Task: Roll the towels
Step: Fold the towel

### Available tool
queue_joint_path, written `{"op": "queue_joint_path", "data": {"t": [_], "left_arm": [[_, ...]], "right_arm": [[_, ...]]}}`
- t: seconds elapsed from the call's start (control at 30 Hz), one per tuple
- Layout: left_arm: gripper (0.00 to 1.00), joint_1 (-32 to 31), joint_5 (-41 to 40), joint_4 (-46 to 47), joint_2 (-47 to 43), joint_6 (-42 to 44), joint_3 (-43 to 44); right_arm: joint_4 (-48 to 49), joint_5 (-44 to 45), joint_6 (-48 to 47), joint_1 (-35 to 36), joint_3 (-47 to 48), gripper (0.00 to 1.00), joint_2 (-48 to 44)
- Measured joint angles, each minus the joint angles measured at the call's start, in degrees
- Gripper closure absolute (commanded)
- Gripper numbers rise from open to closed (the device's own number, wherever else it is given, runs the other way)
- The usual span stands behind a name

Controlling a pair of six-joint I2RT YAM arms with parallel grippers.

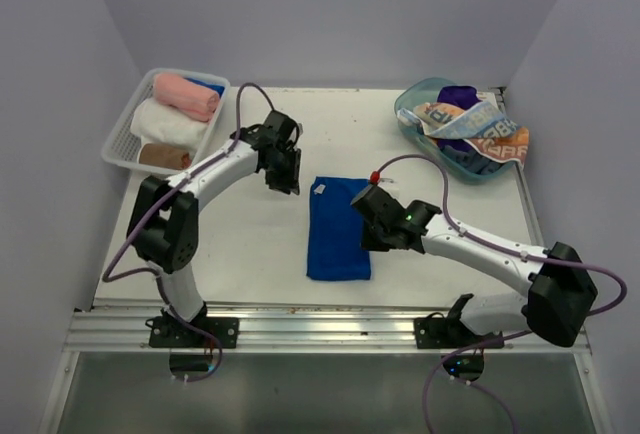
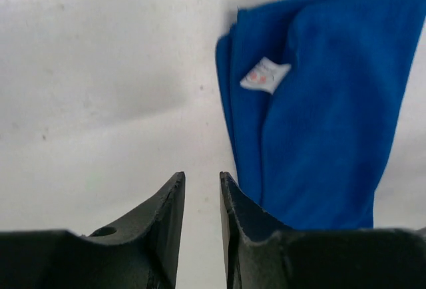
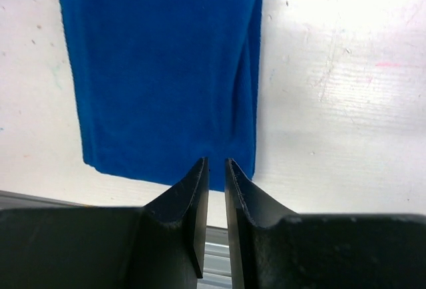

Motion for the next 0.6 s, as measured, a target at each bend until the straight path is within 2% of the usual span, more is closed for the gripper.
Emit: {"op": "queue_joint_path", "data": {"t": [0.1, 0.27, 0.3, 0.4, 0.6], "left_arm": [[0.68, -0.39, 2.05, 0.46, -8.90, -1.07, -8.24], [0.64, -2.84, 6.14, 2.16, -18.67, -3.74, -18.38], [0.61, -3.61, 6.86, 2.51, -19.89, -4.11, -20.17], [0.57, -6.23, 8.59, 3.41, -22.10, -5.38, -24.70], [0.58, -11.56, 12.26, 7.23, -24.15, -7.93, -34.18]], "right_arm": [[-0.28, 0.52, -0.46, 0.00, 2.60, 0.81, 2.08], [0.42, -0.46, -0.42, -0.04, 2.75, 0.82, 4.63], [0.59, -0.83, -0.37, -0.07, 2.29, 0.81, 4.46], [0.94, -1.77, 0.07, -0.04, -0.28, 0.81, 3.19], [1.40, -4.85, 1.57, 0.24, -5.77, 0.83, -1.70]]}}
